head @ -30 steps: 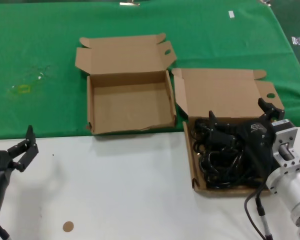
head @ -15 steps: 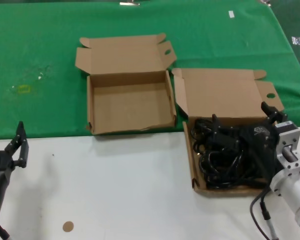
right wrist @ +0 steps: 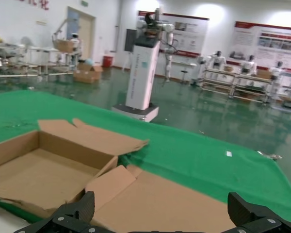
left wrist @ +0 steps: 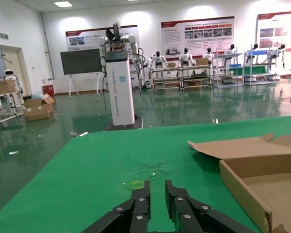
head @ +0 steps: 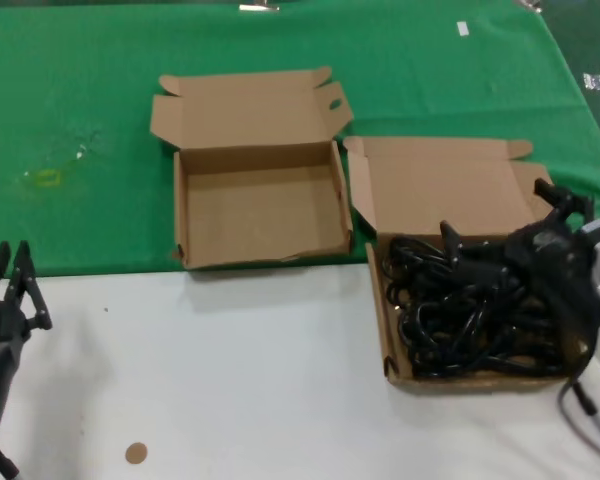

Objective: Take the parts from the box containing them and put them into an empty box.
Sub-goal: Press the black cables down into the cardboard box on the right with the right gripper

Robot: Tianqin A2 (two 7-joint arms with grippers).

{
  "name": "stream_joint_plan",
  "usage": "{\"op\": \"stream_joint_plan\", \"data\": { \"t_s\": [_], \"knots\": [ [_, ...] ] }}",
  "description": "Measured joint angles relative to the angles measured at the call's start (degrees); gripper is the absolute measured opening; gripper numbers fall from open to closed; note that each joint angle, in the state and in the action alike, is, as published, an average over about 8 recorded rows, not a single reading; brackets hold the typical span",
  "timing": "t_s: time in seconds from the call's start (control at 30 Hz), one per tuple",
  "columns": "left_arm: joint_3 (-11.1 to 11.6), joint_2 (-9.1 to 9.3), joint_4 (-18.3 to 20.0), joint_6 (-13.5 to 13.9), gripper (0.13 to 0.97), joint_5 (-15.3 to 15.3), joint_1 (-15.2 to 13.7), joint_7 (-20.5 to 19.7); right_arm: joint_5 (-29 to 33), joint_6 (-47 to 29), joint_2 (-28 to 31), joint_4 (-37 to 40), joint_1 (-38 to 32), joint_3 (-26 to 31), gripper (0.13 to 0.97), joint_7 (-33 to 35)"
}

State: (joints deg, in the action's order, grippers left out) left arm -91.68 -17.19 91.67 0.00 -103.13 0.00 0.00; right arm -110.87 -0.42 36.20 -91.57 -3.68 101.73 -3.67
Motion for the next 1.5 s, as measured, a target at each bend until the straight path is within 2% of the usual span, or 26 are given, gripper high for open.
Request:
{"op": "stream_joint_plan", "data": {
  "t_s": [0.17, 0.37, 0.53, 0.67, 1.07, 1.5],
  "knots": [
    [0.0, 0.0, 0.0, 0.0, 0.199, 0.0, 0.0, 0.0, -0.58, -3.8, 7.9, -0.48, -2.21, 1.93, 0.966, -3.75],
    [0.0, 0.0, 0.0, 0.0, 0.17, 0.0, 0.0, 0.0, 0.68, -12.47, 16.31, -0.17, -5.17, 2.85, 0.966, -6.57],
    [0.0, 0.0, 0.0, 0.0, 0.153, 0.0, 0.0, 0.0, 2.65, -21.07, 20.63, 0.65, -8.12, 2.96, 0.966, -5.53],
    [0.0, 0.0, 0.0, 0.0, 0.153, 0.0, 0.0, 0.0, 4.19, -28.47, 22.84, 1.53, -10.63, 3.21, 0.966, -2.08],
    [0.0, 0.0, 0.0, 0.0, 0.152, 0.0, 0.0, 0.0, 10.29, -48.86, 24.43, 6.86, -20.52, 6.36, 0.966, 9.96],
    [0.0, 0.0, 0.0, 0.0, 0.152, 0.01, 0.0, -0.03, 18.78, -57.37, 19.67, 14.58, -30.11, 10.59, 0.966, 18.95]
  ]
}}
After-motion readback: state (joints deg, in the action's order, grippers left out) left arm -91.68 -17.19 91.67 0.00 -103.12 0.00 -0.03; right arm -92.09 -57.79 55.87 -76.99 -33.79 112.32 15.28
